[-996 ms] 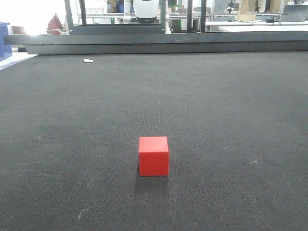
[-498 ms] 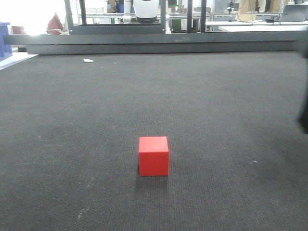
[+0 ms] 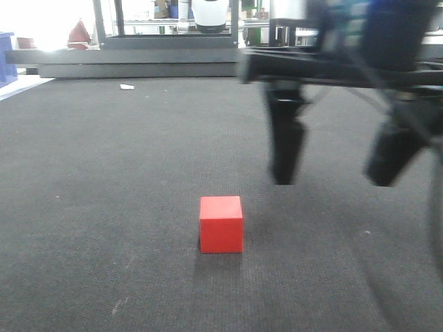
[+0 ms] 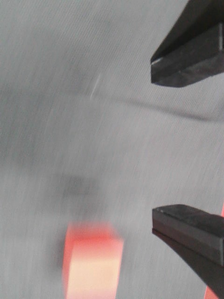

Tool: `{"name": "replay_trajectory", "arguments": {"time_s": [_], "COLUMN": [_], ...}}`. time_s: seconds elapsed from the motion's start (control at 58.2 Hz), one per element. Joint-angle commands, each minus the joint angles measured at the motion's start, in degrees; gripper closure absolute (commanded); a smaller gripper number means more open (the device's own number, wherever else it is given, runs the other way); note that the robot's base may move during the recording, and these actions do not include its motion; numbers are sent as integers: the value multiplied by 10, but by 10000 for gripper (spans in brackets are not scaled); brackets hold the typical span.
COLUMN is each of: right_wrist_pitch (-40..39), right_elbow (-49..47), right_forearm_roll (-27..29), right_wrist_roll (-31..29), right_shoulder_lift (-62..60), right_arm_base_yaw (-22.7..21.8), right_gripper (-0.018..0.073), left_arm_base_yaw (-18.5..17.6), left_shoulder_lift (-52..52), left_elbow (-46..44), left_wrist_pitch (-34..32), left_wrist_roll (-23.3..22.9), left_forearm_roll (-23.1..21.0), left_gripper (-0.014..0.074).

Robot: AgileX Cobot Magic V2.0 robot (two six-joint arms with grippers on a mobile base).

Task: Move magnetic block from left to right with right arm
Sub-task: 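Lower the open right gripper over the red cube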

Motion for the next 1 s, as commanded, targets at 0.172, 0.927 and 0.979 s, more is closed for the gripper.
{"name": "replay_trajectory", "arguments": {"time_s": [0.172, 0.927, 0.979], "right_wrist_pitch": [16, -10, -16], "right_elbow": [-118, -162, -162], "right_forearm_roll": [4, 1, 1], "right_wrist_roll": [28, 133, 140], "right_shoulder_lift": [72, 164, 167], "right_arm_base_yaw": [45, 75, 75], "right_gripper": [-55, -55, -55], "left_arm_base_yaw": [-2, -2, -2], "left_shoulder_lift": [-6, -6, -6], "left_elbow": [5, 5, 5], "left_wrist_pitch": [-48, -48, -48], "left_wrist_roll": [-4, -4, -4], "left_forearm_roll": [-1, -1, -1], "left_gripper": [722, 722, 722]}}
